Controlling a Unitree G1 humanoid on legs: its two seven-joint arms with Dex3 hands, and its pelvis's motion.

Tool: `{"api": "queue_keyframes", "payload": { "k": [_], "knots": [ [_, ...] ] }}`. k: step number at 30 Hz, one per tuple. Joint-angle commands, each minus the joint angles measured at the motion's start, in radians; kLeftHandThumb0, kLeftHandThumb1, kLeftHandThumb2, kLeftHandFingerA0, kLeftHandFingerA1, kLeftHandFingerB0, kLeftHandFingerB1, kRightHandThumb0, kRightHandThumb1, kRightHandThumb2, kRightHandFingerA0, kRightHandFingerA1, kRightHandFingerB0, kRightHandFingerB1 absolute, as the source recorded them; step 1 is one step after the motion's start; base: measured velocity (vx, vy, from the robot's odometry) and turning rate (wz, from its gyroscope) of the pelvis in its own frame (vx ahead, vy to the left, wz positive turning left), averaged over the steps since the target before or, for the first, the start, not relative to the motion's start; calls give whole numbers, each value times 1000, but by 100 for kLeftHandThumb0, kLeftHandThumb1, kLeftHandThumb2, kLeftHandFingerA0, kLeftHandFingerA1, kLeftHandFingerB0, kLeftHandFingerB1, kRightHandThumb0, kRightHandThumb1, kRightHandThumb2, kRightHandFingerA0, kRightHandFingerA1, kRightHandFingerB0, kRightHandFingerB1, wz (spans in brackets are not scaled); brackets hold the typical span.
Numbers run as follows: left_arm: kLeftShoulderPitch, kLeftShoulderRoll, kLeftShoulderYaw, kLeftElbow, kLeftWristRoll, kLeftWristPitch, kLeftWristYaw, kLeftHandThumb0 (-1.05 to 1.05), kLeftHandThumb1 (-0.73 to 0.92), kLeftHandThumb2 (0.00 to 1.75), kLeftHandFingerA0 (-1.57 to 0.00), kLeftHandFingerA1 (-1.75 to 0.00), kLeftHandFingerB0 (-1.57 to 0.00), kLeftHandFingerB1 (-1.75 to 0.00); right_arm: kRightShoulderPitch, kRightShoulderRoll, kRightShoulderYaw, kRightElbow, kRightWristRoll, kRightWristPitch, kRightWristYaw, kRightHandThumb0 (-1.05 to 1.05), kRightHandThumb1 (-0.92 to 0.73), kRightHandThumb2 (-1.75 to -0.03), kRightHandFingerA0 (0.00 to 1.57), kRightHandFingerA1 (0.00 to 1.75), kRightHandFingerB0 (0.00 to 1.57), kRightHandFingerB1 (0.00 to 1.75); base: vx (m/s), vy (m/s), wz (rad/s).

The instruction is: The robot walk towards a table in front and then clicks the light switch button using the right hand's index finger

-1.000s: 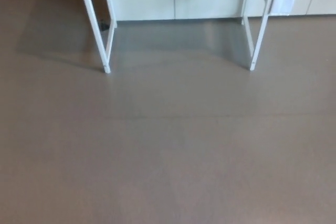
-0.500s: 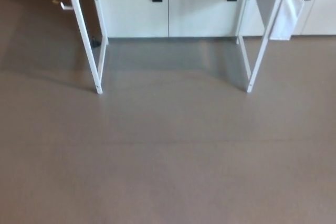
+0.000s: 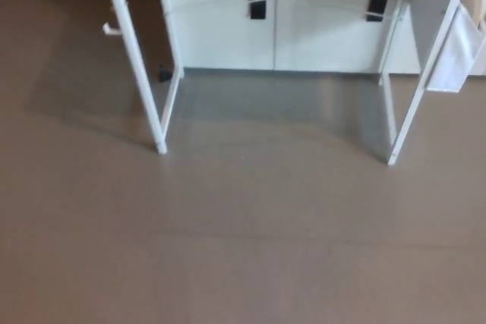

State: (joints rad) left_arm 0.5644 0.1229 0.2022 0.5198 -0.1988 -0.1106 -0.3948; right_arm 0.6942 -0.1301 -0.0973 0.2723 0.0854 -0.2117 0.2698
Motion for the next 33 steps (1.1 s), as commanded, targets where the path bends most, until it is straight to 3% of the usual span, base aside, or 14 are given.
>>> {"api": "queue_keyframes", "payload": {
  "k": [1, 9, 12, 22, 33],
  "knots": [
    [-10, 22, -1, 2, 11, -36, -7, -80, 67, 78, -38, -118, -20, -87, -7, -5, 0, 10, -1, -29, 1, -32, -30, -50, 95, 50, 83, 47, 465, 149, -19],
    [-2, 28, -6, -10, 11, -32, -5, -80, 66, 81, -37, -119, -20, -89, 30, -7, 17, -63, -23, -8, -11, -37, -31, -50, 95, 50, 83, 46, 388, 137, -16],
    [-3, 32, -11, -18, 16, -24, 2, -81, 67, 80, -40, -118, -21, -88, -12, -11, 12, 39, -33, -73, -14, -38, -31, -50, 97, 50, 85, 46, 304, -7, 16],
    [-13, 41, -16, -8, 12, -21, 1, -76, 62, 83, -44, -123, -24, -96, -10, -17, 21, 29, -31, -64, -10, -38, -32, -51, 94, 49, 82, 46, 441, -201, 31],
    [-27, 53, -25, 14, 25, -36, 2, -80, 62, 81, -44, -122, -23, -95, -5, -12, 34, 14, -44, -57, -29, -37, -33, -51, 94, 49, 82, 46, 339, 123, -22]
  ]
}}
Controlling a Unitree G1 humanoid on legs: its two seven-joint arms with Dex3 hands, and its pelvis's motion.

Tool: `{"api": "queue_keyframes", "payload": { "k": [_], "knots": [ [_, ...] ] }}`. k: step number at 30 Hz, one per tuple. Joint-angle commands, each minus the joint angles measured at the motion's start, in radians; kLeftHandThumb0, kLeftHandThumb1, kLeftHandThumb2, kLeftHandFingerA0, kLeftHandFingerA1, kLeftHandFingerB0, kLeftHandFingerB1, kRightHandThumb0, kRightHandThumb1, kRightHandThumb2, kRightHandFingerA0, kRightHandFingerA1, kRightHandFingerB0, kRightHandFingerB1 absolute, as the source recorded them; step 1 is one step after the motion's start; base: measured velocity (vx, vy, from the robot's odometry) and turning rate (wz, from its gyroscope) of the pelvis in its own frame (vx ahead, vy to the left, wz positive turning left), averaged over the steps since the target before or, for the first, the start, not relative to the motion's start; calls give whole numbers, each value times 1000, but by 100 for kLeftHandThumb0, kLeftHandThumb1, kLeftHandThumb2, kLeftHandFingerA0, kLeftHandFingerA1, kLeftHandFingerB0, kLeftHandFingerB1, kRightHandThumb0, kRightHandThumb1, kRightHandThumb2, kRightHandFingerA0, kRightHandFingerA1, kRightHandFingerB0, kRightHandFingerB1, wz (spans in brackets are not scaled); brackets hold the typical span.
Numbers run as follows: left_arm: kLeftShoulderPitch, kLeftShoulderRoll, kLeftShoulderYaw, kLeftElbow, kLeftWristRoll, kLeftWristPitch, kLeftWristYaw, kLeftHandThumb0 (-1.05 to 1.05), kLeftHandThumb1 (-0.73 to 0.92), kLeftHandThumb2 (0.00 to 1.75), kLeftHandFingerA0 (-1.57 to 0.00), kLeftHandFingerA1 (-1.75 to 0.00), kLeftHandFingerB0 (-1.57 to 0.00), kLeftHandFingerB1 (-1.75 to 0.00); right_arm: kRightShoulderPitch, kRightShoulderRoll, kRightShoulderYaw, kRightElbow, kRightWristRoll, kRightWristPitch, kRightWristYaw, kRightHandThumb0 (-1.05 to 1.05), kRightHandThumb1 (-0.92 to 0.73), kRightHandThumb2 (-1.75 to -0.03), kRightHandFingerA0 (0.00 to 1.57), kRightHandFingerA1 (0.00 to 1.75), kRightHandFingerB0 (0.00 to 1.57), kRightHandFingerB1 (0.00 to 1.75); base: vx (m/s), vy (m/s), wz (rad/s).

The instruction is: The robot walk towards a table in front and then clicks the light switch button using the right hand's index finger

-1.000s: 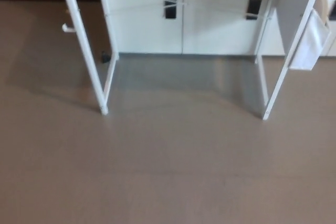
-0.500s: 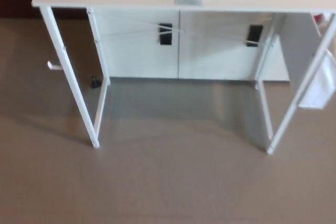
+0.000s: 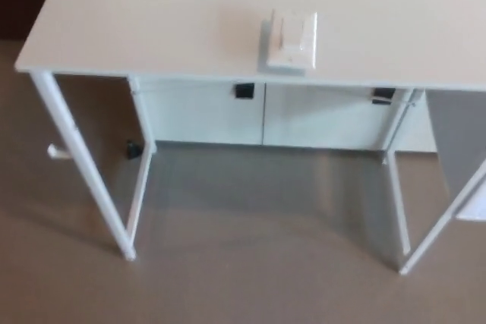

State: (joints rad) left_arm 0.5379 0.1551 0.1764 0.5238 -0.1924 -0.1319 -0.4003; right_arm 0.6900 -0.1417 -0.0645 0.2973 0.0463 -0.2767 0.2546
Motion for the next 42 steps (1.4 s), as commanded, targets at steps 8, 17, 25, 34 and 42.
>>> {"api": "queue_keyframes", "payload": {
  "k": [8, 17, 25, 34, 42],
  "knots": [
    [-7, 28, 3, -1, 14, -1, 7, -79, 60, 84, -46, -127, -23, -102, -13, 3, 3, -11, 2, 23, -13, -36, -33, -51, 94, 49, 82, 46, 190, 117, 4],
    [-9, 33, -3, 15, 32, -29, 10, -82, 62, 82, -47, -127, -26, -97, -33, 0, 6, 31, 3, -7, -9, -39, -32, -51, 94, 49, 82, 46, 183, -97, 3],
    [-2, 40, -10, 32, 48, -52, 9, -80, 62, 85, -50, -125, -23, -98, -32, -2, 9, 39, 2, -7, -9, -40, -32, -51, 95, 49, 82, 46, 124, 40, -9],
    [44, 44, -20, -5, 58, -57, 19, -78, 62, 84, -49, -123, -24, -97, -6, -9, 25, 14, -13, -12, -7, -37, -34, -51, 92, 49, 81, 46, 134, 261, -11],
    [25, 53, -28, 14, 56, -62, 8, -77, 66, 84, -33, -118, -22, -91, -44, -12, 26, 59, -14, -16, -7, -37, -33, -51, 93, 49, 81, 45, 16, 49, 6]
  ]
}}
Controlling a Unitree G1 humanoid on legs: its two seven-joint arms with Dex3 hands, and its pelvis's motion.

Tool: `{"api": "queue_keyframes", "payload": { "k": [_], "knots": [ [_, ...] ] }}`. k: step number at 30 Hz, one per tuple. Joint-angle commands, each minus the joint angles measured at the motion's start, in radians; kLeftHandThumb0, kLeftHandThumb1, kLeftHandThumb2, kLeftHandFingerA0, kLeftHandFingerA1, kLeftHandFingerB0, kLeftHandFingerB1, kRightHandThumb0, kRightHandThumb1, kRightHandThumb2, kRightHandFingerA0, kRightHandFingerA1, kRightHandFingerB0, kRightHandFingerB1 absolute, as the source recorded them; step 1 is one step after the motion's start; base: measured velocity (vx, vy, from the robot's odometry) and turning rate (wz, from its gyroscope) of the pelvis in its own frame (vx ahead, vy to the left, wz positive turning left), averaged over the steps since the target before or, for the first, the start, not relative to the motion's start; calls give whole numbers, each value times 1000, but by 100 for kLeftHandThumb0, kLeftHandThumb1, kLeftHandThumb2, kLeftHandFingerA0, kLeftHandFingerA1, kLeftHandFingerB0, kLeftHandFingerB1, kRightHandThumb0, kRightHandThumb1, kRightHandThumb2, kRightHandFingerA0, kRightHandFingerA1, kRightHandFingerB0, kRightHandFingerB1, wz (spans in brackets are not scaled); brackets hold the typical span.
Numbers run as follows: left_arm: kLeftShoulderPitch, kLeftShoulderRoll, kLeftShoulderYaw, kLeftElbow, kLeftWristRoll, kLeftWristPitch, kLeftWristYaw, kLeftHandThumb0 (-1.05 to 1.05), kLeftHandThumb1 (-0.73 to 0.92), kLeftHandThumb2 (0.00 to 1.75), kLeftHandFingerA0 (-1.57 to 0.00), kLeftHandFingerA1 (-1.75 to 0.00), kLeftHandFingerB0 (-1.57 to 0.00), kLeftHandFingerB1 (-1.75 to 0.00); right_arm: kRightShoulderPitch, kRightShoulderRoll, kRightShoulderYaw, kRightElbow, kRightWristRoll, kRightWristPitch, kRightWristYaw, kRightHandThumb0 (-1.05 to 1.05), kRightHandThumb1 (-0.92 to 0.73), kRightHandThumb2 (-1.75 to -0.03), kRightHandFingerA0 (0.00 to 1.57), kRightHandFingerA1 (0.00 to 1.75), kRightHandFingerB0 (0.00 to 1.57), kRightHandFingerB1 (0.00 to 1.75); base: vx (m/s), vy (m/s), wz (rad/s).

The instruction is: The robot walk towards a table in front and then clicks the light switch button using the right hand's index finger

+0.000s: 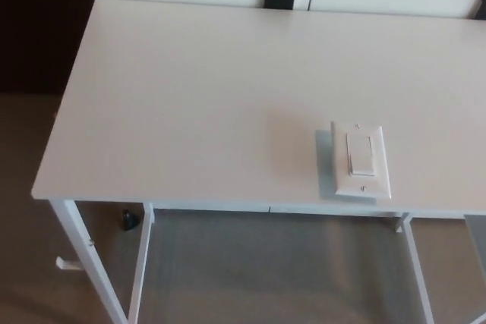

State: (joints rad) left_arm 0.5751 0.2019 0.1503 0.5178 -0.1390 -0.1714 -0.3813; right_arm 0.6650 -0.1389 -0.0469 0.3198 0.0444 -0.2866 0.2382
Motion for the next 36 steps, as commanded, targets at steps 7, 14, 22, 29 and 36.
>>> {"api": "queue_keyframes", "payload": {
  "k": [7, 14, 22, 29, 36],
  "knots": [
    [-8, 3, -8, 14, 7, -19, -4, -75, 58, 91, -25, -118, -13, -85, -30, -14, 9, 57, -8, -26, 6, -37, -34, -51, 92, 49, 80, 46, 93, -76, 6],
    [-3, 3, -17, 7, 13, -22, -2, -76, 47, 104, -22, -85, -14, -69, -13, -17, 12, -3, -10, 28, -3, -37, -33, -51, 93, 49, 81, 45, -12, 70, -5],
    [-10, -5, -28, 7, 22, -32, 14, -77, 56, 85, -4, -104, -3, -77, -36, -16, 10, -6, 2, 46, 4, -32, -31, -50, 90, 49, 82, 46, 29, 167, -6],
    [-14, -26, -25, 18, 17, -40, 30, -78, 54, 85, 0, -101, -1, -74, -1, -11, 14, -72, -4, 74, -9, -33, -31, -50, 90, 48, 83, 46, 40, -42, 9],
    [-27, -38, -25, 38, 24, -64, 32, -80, 57, 82, 0, -100, 0, -73, -34, -10, 5, -21, 13, 70, 6, -30, -30, -50, 88, 48, 82, 46, -2, -40, 3]
  ]
}}
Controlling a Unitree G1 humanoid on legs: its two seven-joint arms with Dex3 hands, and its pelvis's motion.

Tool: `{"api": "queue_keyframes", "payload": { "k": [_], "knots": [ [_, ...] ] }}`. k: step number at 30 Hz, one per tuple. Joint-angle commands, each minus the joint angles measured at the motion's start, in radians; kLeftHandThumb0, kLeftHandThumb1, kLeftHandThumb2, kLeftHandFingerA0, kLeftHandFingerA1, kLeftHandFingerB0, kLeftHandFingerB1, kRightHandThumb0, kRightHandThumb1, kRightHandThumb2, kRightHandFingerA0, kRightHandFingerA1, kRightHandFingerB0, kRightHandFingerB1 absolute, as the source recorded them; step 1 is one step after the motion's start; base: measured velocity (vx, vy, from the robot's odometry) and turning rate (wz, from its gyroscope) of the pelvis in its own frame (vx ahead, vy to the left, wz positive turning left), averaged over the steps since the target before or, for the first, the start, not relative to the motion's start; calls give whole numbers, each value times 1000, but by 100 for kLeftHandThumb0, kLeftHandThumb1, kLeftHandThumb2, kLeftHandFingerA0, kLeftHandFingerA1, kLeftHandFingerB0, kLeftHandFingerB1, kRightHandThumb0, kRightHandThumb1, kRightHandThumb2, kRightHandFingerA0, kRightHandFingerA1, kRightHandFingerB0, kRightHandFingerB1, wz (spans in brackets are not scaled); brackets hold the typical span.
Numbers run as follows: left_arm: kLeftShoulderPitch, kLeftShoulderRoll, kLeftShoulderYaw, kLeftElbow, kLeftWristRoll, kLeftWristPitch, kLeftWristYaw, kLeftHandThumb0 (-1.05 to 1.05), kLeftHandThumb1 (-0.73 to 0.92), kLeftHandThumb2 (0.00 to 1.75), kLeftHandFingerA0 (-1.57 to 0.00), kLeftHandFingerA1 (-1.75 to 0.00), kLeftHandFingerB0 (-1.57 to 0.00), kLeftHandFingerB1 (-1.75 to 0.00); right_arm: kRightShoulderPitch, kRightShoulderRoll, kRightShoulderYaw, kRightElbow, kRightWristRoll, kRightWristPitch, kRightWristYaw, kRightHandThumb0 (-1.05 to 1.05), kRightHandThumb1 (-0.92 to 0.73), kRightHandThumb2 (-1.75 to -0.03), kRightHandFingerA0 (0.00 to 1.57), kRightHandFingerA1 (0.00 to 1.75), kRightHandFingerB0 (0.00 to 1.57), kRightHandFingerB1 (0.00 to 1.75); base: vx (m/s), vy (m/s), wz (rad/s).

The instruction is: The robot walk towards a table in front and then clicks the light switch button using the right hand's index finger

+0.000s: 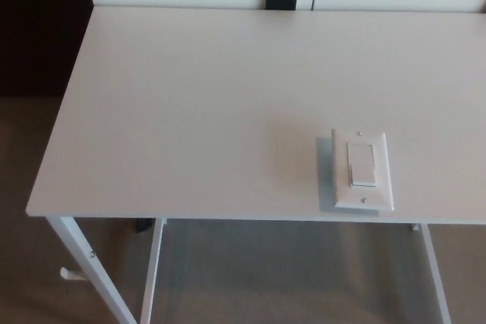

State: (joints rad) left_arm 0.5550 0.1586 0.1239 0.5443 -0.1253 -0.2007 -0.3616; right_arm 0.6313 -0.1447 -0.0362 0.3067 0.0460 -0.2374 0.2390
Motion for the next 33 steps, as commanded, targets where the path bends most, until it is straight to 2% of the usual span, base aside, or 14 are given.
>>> {"api": "queue_keyframes", "payload": {
  "k": [1, 6, 9, 10, 13, 14, 17, 19, 20, 22, 24, 30, 33],
  "knots": [
    [-5, 6, 1, 10, 13, -39, 12, -80, 57, 82, 0, -100, 0, -73, 2, -4, -5, -14, 9, 25, 3, -30, -30, -50, 88, 48, 82, 46, 0, 0, 0],
    [-2, 8, -3, -13, 18, -23, 19, -80, 56, 81, -2, -100, -4, -73, -18, -9, -5, 27, -4, -9, -1, -34, -30, -50, 90, 48, 83, 46, 0, 0, 0],
    [-8, 6, -7, -2, 23, -28, 24, -76, 55, 84, 0, -102, -2, -75, 6, -10, 0, -27, 0, 12, 5, -34, -31, -50, 89, 48, 82, 46, 0, 0, 0],
    [-3, 2, -7, -21, 17, -12, 25, -74, 42, 107, -15, -74, -6, -62, 7, -11, 0, -30, 0, 8, 6, -34, -31, -50, 87, 48, 81, 45, 0, 0, 0],
    [0, 3, -13, -29, 23, -6, 31, -74, 43, 107, -15, -73, -6, -62, 12, -10, 1, -41, 4, 16, 9, -33, -32, -50, 88, 48, 80, 45, 0, 0, 0],
    [-1, 4, -13, -28, 21, -8, 30, -74, 54, 84, 0, -99, -3, -73, 12, -11, 1, -42, 2, 16, 9, -35, -32, -50, 88, 48, 81, 45, 0, 0, 0],
    [-9, 1, -15, -12, 16, -15, 30, -75, 53, 85, 0, -100, -3, -75, 23, -12, 7, -68, -19, 21, -9, -35, -32, -50, 88, 47, 82, 45, 0, 0, 0],
    [-3, 0, -18, -17, 17, -16, 32, -76, 53, 85, -2, -102, -4, -76, 44, -11, 12, -90, -30, -14, -13, -36, -32, -50, 90, 48, 83, 46, 0, 0, 0],
    [-4, 4, -24, -14, 26, -23, 33, -76, 54, 84, -4, -100, -4, -73, 96, -17, 28, -175, -97, -65, -54, -44, -34, -51, 88, 46, 83, 44, 0, 0, 0],
    [-4, 2, -25, -25, 21, -15, 35, -75, 52, 85, -2, -103, -5, -75, 145, -10, 35, -264, -126, -103, -79, -47, -35, -52, 87, 46, 82, 44, 0, 0, 0],
    [-12, 3, -20, -24, 13, -5, 35, -73, 53, 86, -1, -99, -4, -73, 188, 0, 39, -348, -149, -215, -97, -52, -37, -52, 87, 45, 82, 44, 0, 0, 0],
    [1, 7, -15, -40, -2, -4, 21, -78, 53, 85, -2, -106, -2, -76, 328, 13, 29, -696, -101, -295, -80, -60, -40, -53, 86, 45, 81, 44, 0, 0, 0],
    [5, 9, -15, -52, 1, 2, 26, -75, 52, 87, 0, -103, -2, -76, 364, 35, 5, -872, -103, -330, -97, -62, -43, -55, 83, 45, 81, 44, 0, 0, 0]
  ]
}}
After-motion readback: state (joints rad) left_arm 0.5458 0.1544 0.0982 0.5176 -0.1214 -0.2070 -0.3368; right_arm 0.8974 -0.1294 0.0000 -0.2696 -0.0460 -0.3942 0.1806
